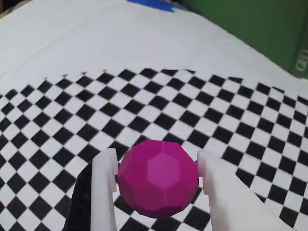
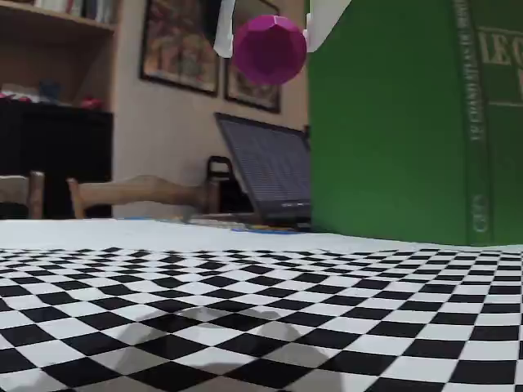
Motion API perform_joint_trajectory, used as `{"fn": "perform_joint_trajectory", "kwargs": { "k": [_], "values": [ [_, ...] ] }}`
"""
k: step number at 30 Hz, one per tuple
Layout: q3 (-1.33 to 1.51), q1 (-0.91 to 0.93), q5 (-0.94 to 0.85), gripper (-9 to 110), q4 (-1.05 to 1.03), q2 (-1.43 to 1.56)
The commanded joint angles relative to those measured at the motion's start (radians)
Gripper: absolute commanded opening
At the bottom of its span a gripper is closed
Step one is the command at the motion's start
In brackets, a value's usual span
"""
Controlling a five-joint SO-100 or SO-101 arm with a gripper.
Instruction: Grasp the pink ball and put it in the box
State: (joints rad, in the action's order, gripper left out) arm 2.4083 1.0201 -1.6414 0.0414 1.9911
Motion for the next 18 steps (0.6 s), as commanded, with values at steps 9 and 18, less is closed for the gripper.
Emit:
{"fn": "perform_joint_trajectory", "kwargs": {
  "k": [9,18],
  "values": [
    [0.026,-0.112,0.005,0,-0.031,0.117],
    [0.043,-0.253,0.003,0,-0.032,0.141]
  ]
}}
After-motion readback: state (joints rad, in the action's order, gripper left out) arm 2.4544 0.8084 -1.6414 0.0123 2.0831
